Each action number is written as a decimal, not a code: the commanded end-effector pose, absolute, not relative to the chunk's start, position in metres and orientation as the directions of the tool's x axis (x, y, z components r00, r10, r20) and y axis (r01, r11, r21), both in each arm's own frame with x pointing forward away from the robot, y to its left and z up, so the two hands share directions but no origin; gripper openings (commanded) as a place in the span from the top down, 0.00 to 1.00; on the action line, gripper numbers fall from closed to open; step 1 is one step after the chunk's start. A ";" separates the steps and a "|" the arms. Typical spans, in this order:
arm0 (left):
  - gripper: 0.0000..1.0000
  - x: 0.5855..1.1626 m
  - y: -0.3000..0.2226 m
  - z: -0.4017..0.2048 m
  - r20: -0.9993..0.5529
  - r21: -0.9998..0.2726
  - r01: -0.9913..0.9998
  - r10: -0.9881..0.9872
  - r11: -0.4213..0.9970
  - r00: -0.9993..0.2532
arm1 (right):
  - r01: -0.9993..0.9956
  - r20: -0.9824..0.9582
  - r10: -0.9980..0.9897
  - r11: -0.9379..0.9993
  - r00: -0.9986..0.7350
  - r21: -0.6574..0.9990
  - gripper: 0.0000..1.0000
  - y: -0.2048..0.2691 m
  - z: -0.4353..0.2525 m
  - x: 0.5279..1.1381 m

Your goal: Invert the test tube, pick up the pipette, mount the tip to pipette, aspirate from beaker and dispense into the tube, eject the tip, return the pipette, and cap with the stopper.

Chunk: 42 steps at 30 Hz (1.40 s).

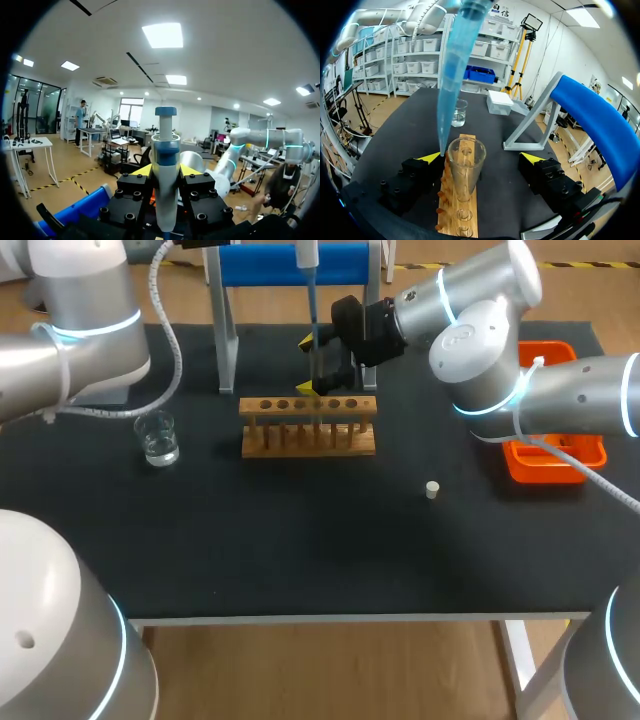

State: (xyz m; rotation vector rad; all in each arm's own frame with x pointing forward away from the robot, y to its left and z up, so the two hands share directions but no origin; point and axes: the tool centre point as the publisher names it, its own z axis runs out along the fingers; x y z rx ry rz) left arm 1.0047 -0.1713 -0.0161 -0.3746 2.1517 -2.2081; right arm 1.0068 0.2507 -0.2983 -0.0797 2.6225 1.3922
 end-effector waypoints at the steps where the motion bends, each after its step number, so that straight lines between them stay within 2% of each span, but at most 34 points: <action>1: 1.00 1.006 -0.168 -0.018 0.146 -0.989 -0.141 -0.191 -0.036 -0.971 | -0.126 -0.173 0.029 0.565 -0.984 0.815 0.00 0.250 -0.297 1.008; 42: 1.00 1.015 -0.172 -0.005 0.113 -0.993 -0.107 -0.186 -0.041 -0.976 | -0.126 -0.173 0.029 0.565 -0.984 0.815 0.00 0.250 -0.297 1.008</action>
